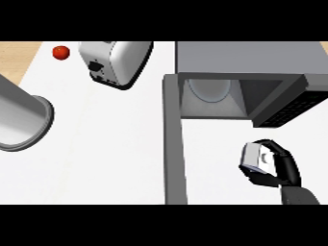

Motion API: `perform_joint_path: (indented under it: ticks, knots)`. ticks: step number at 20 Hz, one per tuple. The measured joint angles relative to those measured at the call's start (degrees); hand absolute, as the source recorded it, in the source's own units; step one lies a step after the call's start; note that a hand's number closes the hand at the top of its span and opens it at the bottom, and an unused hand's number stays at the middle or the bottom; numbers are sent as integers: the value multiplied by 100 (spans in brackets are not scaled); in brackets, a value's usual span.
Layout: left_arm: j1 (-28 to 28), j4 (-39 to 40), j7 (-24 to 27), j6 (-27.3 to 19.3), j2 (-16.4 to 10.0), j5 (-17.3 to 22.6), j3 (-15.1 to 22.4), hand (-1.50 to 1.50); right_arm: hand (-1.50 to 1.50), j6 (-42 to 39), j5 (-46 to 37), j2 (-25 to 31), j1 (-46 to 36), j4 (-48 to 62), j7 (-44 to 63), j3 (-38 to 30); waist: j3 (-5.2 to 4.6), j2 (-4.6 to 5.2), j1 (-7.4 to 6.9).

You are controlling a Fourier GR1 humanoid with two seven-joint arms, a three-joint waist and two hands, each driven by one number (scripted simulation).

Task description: Pick up the milk, place it into the microwave and close the microwave

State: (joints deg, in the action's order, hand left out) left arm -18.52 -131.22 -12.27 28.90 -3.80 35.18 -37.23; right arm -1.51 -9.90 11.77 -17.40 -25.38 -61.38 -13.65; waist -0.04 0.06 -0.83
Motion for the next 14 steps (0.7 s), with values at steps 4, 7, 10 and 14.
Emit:
perform_joint_path:
  ticks: [4, 7, 10, 14]
  knots:
    - [-45, 9, -14, 40, 10, 79, -85, -150, 150, -18, 30, -85, -1, -60, -112, 10, -4, -8, 15]
    - [-129, -25, -8, 114, 78, 116, -82, -150, 150, -51, 65, -134, -126, -68, -90, 13, 1, -5, 15]
    - [-123, -29, -114, 97, -113, 388, -262, -150, 150, 29, 101, -239, -315, -8, -39, -36, 5, -3, 6]
    - [-45, -4, -141, 76, -99, 359, -306, -150, 150, -25, 169, -376, -416, -318, 128, 50, 4, -9, 38]
